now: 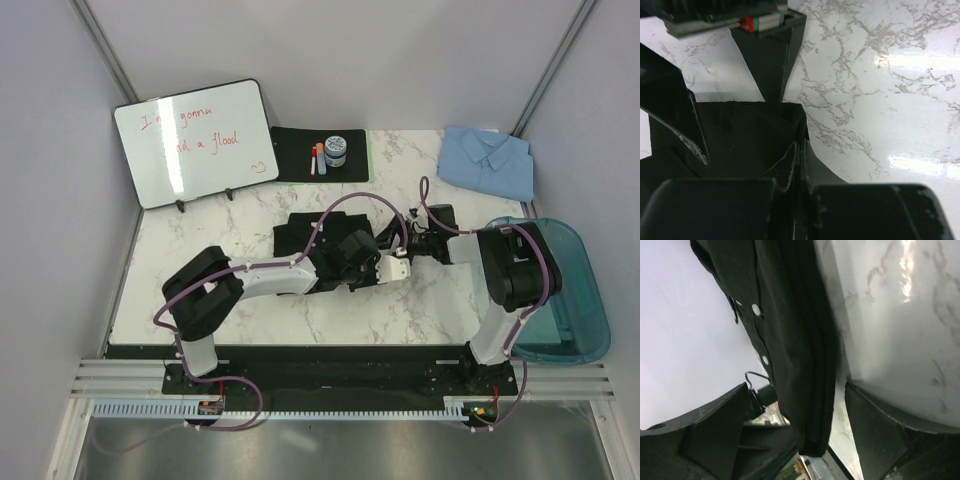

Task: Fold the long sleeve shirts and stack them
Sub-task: Neatly place the folded shirt to the corner

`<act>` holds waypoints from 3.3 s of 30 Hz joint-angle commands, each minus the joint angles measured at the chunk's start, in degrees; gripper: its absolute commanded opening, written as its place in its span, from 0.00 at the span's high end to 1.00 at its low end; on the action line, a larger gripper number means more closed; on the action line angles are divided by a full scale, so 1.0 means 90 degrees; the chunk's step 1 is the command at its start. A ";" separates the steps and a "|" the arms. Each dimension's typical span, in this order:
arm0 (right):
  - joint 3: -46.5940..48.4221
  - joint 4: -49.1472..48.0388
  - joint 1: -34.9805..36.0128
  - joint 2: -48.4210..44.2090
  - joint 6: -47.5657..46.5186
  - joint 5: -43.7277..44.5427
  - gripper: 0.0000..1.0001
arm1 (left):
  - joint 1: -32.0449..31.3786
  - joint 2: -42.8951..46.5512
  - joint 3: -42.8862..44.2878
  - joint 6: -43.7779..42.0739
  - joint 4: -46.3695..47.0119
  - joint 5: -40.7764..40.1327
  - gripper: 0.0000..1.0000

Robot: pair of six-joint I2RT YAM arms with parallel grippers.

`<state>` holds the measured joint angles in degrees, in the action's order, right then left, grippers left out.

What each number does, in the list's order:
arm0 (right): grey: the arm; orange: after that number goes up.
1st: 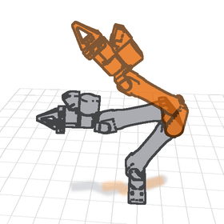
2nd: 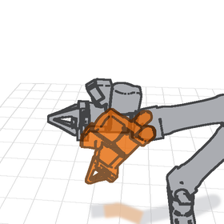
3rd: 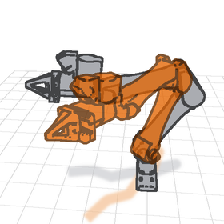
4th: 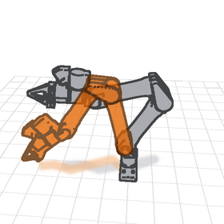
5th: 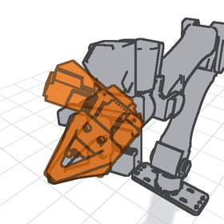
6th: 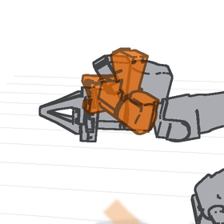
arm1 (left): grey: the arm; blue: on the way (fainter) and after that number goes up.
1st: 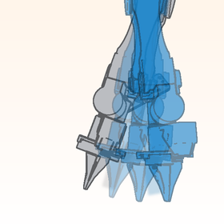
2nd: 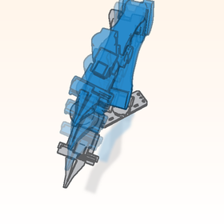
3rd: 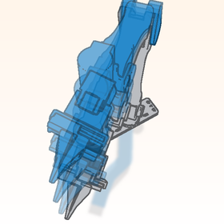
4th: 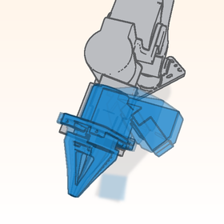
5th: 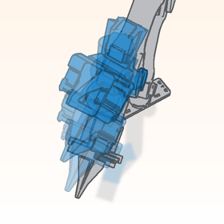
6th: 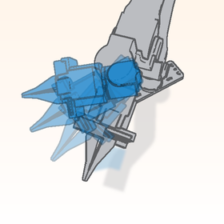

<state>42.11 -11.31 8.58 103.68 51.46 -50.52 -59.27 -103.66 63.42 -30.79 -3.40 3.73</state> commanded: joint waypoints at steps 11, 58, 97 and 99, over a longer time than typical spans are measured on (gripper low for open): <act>-0.0324 -0.2493 0.0628 0.0745 0.2182 0.2097 0.27 | 0.0110 0.0150 0.0620 0.0569 0.0065 0.0211 0.98; 0.7693 0.3758 -0.1354 0.2151 -0.3325 0.4911 1.00 | 0.2737 0.2797 -0.1031 0.0481 -0.2386 0.1324 0.23; 0.8974 0.1970 -0.2125 0.2387 -0.0006 0.4334 1.00 | 0.2884 0.2660 -0.1265 0.0540 -0.2415 0.1090 0.22; 0.9032 0.1940 -0.2125 0.2357 0.0053 0.4315 1.00 | 0.2894 0.2660 -0.1265 0.0540 -0.2415 0.1070 0.22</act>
<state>120.07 10.46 -10.41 130.13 48.62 -10.50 -33.71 -79.88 51.88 -24.77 -26.11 13.63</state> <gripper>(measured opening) 0.039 0.775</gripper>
